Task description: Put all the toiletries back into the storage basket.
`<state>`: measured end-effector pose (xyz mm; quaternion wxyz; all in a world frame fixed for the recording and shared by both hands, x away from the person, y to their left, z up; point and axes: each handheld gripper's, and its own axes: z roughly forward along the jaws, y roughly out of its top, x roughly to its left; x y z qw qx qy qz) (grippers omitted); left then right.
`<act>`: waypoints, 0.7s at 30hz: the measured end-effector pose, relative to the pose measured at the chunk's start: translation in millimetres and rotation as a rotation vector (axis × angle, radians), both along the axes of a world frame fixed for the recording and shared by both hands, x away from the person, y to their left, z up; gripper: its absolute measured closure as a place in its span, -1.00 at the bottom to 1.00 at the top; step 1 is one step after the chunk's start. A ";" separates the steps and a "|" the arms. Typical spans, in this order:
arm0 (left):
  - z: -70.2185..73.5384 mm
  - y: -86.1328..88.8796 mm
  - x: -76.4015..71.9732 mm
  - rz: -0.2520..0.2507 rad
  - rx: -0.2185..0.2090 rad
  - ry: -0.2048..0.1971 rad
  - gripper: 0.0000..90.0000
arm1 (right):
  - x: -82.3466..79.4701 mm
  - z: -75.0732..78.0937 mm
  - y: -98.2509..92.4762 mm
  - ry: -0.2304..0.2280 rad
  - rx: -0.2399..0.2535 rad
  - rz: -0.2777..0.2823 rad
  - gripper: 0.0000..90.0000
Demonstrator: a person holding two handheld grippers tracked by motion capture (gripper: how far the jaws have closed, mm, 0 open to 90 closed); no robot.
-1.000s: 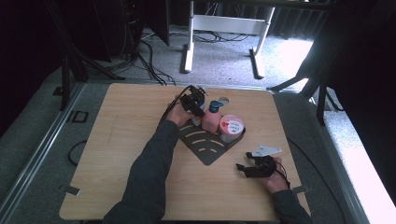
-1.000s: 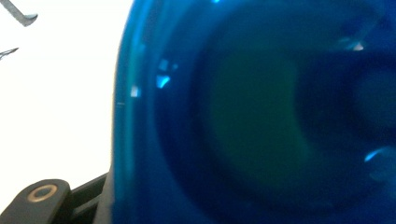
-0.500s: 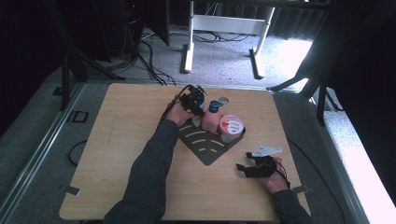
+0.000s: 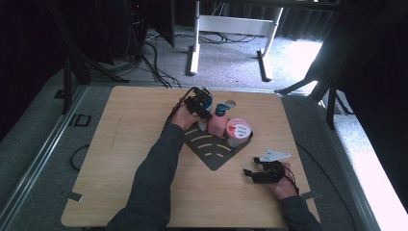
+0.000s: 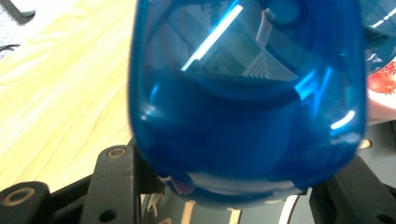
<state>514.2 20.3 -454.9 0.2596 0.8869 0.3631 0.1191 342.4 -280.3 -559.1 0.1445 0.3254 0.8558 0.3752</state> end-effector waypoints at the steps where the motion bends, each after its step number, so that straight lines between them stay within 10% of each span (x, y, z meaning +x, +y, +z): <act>1: 0.0 0.0 0.0 0.000 0.000 0.000 0.03 | -0.1 0.0 0.0 0.001 0.000 -0.001 -0.34; 21: 5.5 22.3 -15.1 0.009 -0.025 0.024 -0.04 | -0.6 0.0 -0.2 0.001 0.000 -0.001 -0.34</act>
